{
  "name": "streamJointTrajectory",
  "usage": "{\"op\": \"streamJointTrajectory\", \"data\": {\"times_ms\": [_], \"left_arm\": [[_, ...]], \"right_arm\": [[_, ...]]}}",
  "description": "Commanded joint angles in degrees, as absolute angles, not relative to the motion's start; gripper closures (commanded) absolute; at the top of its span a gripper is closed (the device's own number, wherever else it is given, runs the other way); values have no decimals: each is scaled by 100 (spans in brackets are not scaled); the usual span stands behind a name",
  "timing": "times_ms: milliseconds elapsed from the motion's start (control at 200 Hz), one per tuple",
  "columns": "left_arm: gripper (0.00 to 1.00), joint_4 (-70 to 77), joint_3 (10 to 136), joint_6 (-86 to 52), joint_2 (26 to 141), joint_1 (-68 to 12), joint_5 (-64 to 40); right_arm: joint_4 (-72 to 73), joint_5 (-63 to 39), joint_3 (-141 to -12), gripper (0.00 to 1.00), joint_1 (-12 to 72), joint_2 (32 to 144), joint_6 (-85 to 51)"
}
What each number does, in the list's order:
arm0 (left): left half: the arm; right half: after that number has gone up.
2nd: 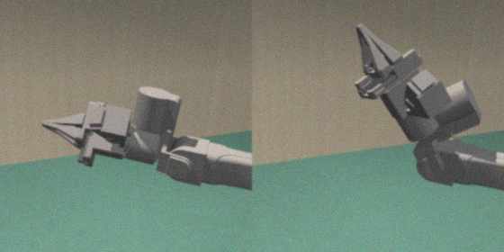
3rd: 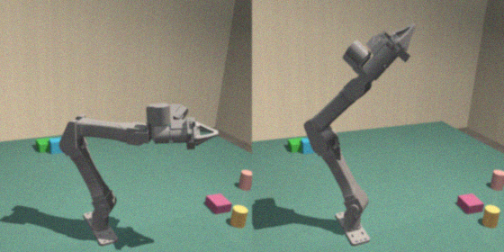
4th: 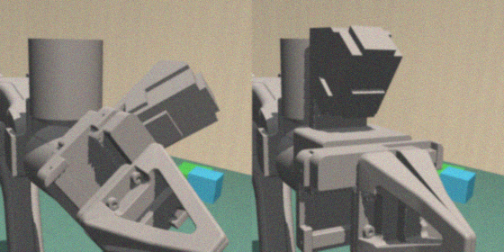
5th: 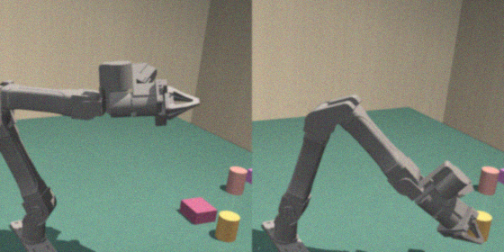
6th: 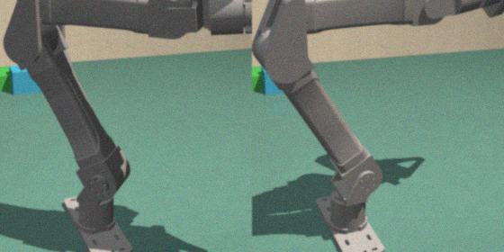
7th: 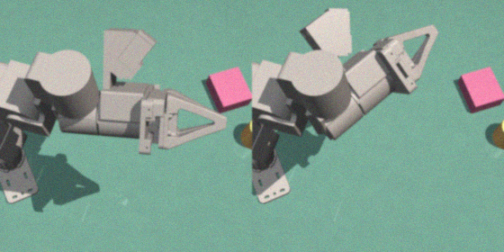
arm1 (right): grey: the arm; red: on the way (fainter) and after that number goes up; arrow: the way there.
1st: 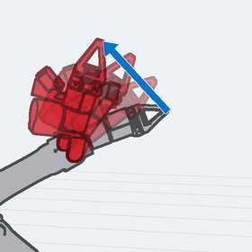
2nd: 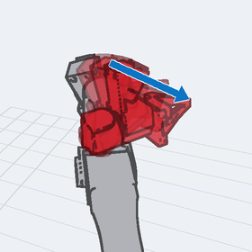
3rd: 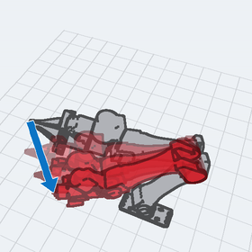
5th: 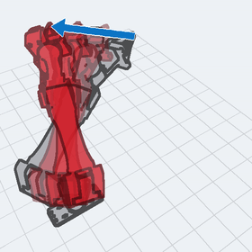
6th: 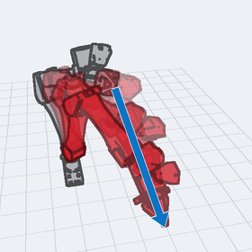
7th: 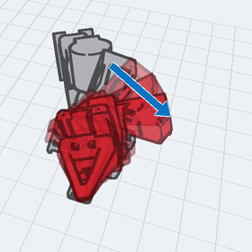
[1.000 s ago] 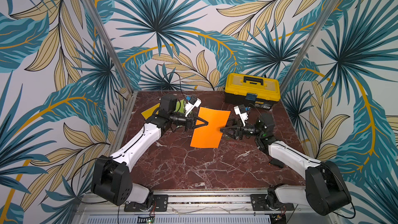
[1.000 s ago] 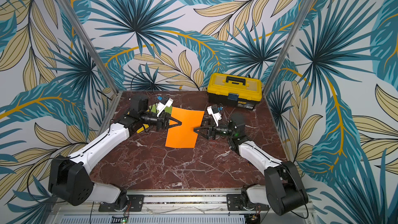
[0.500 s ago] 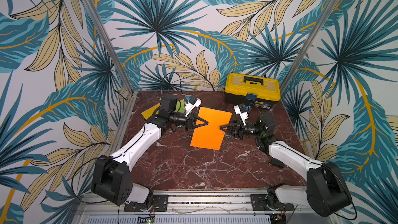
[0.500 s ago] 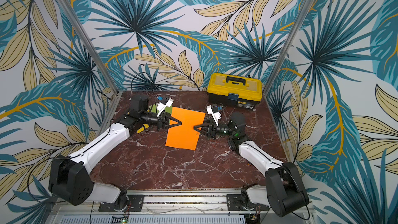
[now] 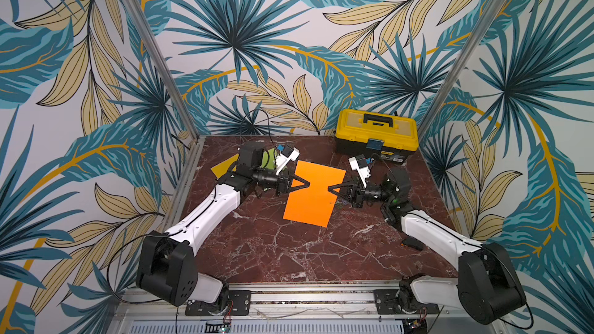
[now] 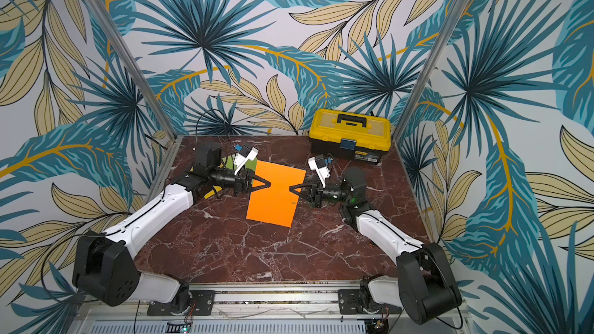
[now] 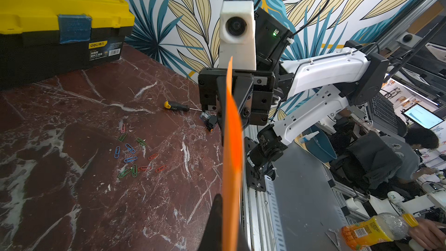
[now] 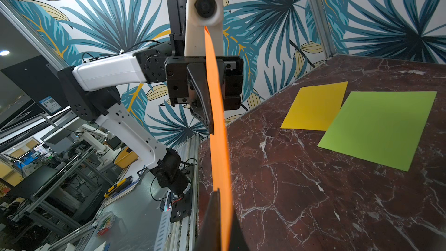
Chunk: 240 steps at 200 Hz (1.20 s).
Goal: Unclip the paperclips from the documents
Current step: Adjust the document.
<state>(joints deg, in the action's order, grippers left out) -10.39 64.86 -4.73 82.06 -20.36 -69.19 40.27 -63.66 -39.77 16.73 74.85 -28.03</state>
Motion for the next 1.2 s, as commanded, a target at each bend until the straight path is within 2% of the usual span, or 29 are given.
{"op": "streamJointTrajectory", "data": {"times_ms": [0, 240, 531, 741, 1107, 1197], "left_arm": [[100, -1046, 6434, -396, 8070, -1997, -6899], [83, -1050, 6288, -477, 7985, -1970, -6934], [79, -1042, 5956, -571, 7798, -1974, -6821], [81, -1037, 5970, -606, 7756, -1972, -6756], [100, -1037, 6069, -659, 7910, -1975, -6776], [100, -1037, 6082, -669, 7902, -1977, -6768]], "right_arm": [[3866, -6243, -4120, 100, 1696, 7437, -2712], [3272, -6065, -4276, 100, 1679, 7227, -2375], [3150, -6038, -4397, 100, 1635, 7110, -2362], [3111, -6073, -4438, 100, 1634, 7141, -2355], [2870, -6029, -4444, 100, 1634, 7084, -2232], [2746, -6031, -4471, 100, 1635, 7126, -2127]]}}
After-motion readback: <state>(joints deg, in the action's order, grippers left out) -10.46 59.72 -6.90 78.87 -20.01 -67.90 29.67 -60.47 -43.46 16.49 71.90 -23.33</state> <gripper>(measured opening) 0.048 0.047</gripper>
